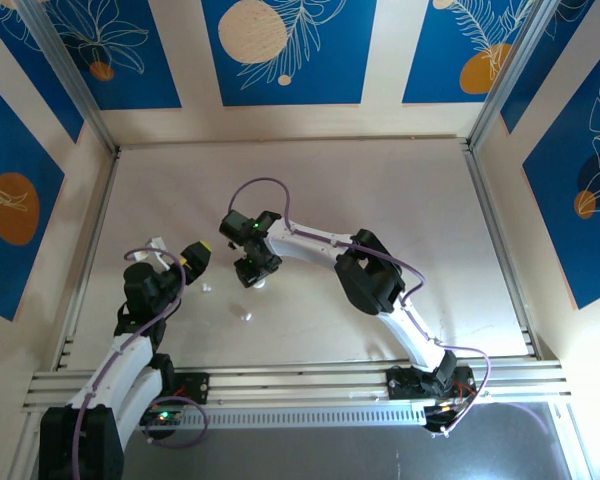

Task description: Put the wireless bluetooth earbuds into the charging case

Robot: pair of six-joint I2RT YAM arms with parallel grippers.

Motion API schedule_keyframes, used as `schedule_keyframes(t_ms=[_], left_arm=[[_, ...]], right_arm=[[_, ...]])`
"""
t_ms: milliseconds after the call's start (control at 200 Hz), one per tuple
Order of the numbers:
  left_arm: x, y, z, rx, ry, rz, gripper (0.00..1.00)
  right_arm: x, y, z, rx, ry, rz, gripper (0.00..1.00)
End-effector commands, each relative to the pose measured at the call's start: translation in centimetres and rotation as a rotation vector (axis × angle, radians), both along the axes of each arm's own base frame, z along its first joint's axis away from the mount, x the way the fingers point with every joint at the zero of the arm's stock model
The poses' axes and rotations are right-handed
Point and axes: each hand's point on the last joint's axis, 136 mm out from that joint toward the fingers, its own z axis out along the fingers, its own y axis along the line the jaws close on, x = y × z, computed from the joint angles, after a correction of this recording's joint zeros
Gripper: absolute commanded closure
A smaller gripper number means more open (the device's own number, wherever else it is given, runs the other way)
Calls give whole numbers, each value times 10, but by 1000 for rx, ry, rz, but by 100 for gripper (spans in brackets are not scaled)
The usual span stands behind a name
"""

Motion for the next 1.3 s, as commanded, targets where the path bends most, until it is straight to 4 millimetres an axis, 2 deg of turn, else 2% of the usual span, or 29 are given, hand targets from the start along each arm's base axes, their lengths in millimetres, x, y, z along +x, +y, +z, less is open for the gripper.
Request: schedule_keyframes(t_ms=[0,190,285,595,780,1035,1296], left_arm=[[0,-3,9,-13,-50,-31,0],[4,-14,9,-27,-59,-84,0],[6,-27,9,-30,-63,-139,0],[12,-95,5,-22,-63,-399,0],[9,-129,2,-51,-58,-530,4],[-2,-165,14,-102,-73,-680,9],[-4,-173,12,-110,-67,-713,16]], right_arm=[[0,0,32,100,1,-49,58],[5,-13,41,186,31,-130,57],[6,-21,45,229,54,-164,58],[4,-55,65,353,127,-251,58],[17,-68,85,514,160,-320,57],[24,-67,90,637,229,-376,57],[24,-61,96,711,267,-390,57]])
